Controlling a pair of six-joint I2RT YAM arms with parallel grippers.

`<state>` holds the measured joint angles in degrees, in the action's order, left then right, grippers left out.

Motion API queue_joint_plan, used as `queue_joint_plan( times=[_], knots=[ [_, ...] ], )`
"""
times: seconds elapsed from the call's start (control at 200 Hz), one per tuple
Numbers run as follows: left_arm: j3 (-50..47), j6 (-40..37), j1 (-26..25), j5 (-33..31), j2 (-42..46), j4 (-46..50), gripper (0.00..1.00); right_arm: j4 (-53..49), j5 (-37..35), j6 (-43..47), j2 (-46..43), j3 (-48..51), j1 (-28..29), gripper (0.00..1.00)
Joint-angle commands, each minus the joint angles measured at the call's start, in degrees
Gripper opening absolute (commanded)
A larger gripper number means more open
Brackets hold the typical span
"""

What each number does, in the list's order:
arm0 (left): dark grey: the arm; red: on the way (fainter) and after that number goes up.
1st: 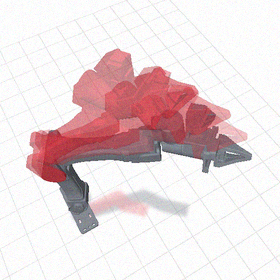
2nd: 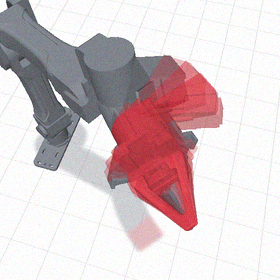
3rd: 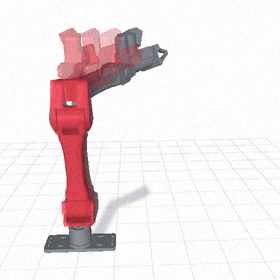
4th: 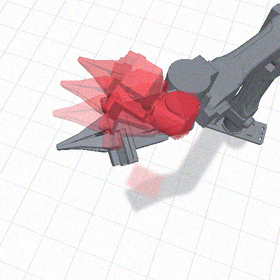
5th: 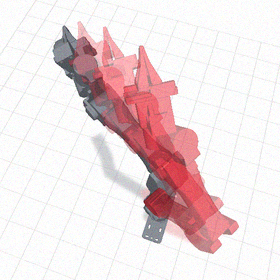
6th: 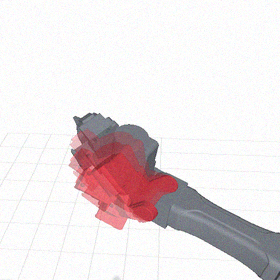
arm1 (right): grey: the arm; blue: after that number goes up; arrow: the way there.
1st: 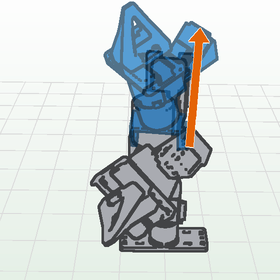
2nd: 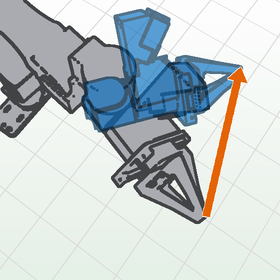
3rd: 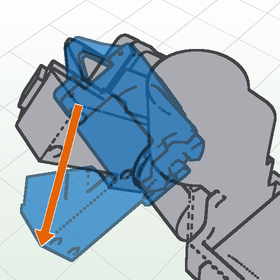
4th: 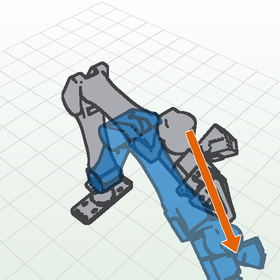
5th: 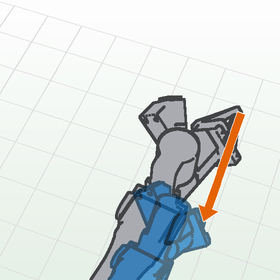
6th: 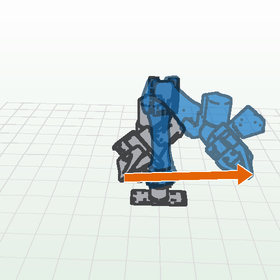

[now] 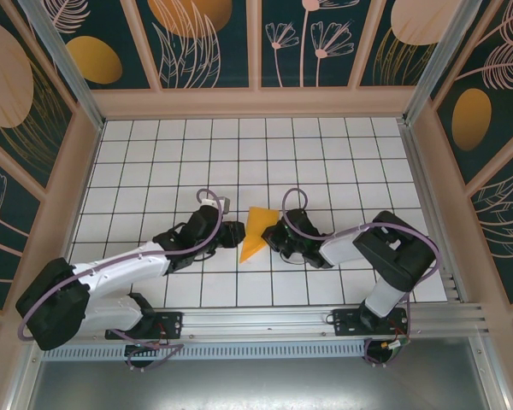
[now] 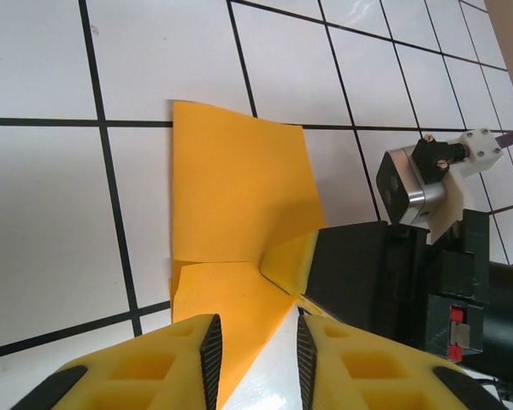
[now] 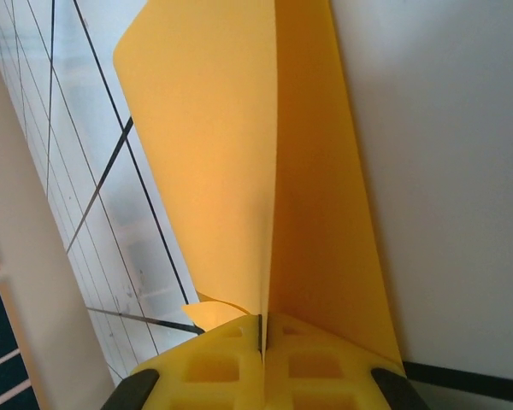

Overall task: Fold a paper plane with a square sheet of paper (pick it up from the middle)
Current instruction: Third fold the triangle at the center of the table, then fourth fold the wing at the center of the table.

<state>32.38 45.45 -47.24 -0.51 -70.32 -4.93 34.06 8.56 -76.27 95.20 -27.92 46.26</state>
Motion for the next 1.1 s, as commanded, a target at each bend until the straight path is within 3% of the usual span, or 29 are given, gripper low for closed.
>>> queue_joint_plan(
  times=[0.0,0.31,0.63,0.796,1.091],
  knots=[
    [-0.5,-0.4,0.0,1.7,-0.3,-3.8,0.33,-0.9,-4.0,-2.4,-0.7,-0.9,0.3,0.06],
    [3.2,1.8,-0.1,3.2,-10.9,-5.3,0.25,-1.3,-3.3,-0.9,-1.3,-0.9,0.3,0.07],
    [4.8,2.3,-0.1,4.5,-15.5,-8.3,0.24,-1.9,-3.3,0.1,-1.9,-0.7,0.1,0.1],
    [7.2,1.9,-0.1,6.4,-19.9,-6.9,0.22,-1.0,-2.5,0.8,-1.9,-0.7,0.1,0.11],
    [8.3,3.4,-0.1,4.5,-25.4,-2.7,0.15,-1.9,-1.7,3.5,-3.1,-1.5,-0.5,0.15]
  ],
)
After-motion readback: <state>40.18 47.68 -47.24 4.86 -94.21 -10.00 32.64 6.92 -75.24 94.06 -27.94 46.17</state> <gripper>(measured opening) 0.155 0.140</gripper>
